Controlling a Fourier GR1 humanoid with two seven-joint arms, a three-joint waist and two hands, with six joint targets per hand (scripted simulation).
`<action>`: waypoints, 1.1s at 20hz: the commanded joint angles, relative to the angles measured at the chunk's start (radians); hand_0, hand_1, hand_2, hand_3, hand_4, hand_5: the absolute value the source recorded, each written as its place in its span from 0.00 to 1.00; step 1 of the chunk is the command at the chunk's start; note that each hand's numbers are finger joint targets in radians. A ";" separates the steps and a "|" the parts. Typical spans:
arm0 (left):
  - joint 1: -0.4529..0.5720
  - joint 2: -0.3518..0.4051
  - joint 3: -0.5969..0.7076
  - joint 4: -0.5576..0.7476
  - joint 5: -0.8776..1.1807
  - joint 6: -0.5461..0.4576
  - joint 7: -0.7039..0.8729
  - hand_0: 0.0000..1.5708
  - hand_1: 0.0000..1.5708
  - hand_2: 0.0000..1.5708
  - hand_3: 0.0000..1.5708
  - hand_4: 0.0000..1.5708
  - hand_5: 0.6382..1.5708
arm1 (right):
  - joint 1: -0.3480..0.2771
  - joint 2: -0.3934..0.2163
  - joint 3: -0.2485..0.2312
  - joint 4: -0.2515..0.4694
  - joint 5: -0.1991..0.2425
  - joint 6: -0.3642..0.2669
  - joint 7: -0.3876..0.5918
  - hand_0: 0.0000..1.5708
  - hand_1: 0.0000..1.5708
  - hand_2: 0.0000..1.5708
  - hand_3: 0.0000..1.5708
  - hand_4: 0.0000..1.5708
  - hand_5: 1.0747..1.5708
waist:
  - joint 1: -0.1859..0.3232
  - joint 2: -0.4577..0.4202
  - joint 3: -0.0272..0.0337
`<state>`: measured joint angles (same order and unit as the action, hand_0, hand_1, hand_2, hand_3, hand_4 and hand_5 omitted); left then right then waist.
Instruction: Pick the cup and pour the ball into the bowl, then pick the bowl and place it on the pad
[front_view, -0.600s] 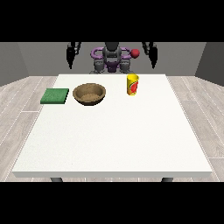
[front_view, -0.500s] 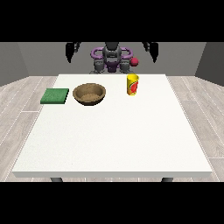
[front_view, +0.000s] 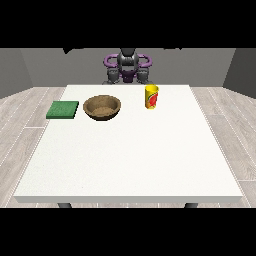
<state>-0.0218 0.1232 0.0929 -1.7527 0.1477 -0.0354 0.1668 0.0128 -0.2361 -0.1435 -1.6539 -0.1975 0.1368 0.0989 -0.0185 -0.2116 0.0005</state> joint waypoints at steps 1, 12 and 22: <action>-0.013 0.002 0.040 -0.006 0.010 0.000 -0.060 0.00 0.00 0.00 0.00 0.00 0.98 | 0.007 -0.035 -0.082 -0.023 -0.083 0.067 -0.029 0.00 0.00 0.00 0.00 0.00 1.00 | -0.018 0.091 -0.0006; -0.090 -0.009 0.076 0.200 -0.032 -0.050 -0.366 0.00 0.00 0.00 0.00 0.00 0.96 | -0.073 0.027 -0.063 0.057 -0.011 0.064 -0.198 0.00 0.00 0.00 0.00 0.00 1.00 | -0.030 0.286 -0.0008; -0.147 -0.107 0.061 0.564 -0.123 0.027 -0.715 0.00 0.00 0.00 0.00 0.00 0.94 | -0.128 -0.005 -0.081 0.082 -0.009 0.092 -0.201 0.00 0.00 0.00 0.00 0.00 1.00 | -0.069 0.345 -0.0010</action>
<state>-0.1534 0.0448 0.1622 -1.3275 0.0478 -0.0208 -0.4347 -0.0968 -0.2350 -0.2157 -1.5716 -0.2110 0.2397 -0.1216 -0.0829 0.1310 -0.0004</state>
